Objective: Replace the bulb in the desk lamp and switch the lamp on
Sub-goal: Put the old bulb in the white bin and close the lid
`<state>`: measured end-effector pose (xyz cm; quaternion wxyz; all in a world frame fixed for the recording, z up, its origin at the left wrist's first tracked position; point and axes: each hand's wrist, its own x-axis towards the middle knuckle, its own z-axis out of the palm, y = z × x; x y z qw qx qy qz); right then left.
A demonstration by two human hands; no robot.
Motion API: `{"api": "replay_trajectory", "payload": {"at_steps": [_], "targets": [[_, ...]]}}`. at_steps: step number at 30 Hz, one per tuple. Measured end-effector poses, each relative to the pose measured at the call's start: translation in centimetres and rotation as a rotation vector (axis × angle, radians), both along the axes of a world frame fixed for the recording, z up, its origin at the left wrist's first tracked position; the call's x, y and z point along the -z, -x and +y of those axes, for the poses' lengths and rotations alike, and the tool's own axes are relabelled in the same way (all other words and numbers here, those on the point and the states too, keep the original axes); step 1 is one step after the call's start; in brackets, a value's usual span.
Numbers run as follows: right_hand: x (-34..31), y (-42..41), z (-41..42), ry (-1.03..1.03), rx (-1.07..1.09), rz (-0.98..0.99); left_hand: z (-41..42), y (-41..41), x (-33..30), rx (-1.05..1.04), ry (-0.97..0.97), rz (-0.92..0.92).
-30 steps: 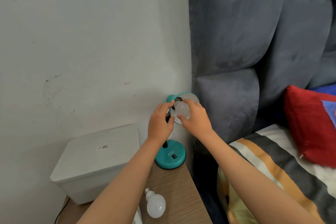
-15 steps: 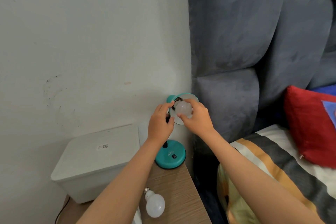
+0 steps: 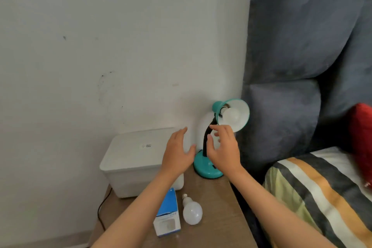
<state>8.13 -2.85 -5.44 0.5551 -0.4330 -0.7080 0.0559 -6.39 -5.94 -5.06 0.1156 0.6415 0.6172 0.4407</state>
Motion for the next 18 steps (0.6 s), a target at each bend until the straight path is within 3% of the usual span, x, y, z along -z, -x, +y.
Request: {"api": "replay_trajectory", "payload": {"at_steps": [6, 10, 13, 15, 18], "targets": [[2.7, 6.0, -1.8, 0.530, -0.240, -0.069, -3.2, 9.9, 2.6, -0.396, 0.138, 0.181], [2.6, 8.4, -1.3, 0.690, -0.282, -0.080, -4.8, 14.9, 3.0, -0.575, 0.254, 0.156], [2.8, 10.0, -0.7, 0.757, -0.281, -0.173, -5.1, 17.6, 3.4, -0.526, 0.374, 0.051], [3.1, 10.7, -0.4, 0.793, -0.290, -0.257, -5.1, 18.5, 3.6, -0.410, 0.380, -0.066], [3.2, 10.6, 0.2, 0.766, -0.280, -0.292, -5.3, 18.4, 3.8, -0.323, 0.352, -0.103]]}}
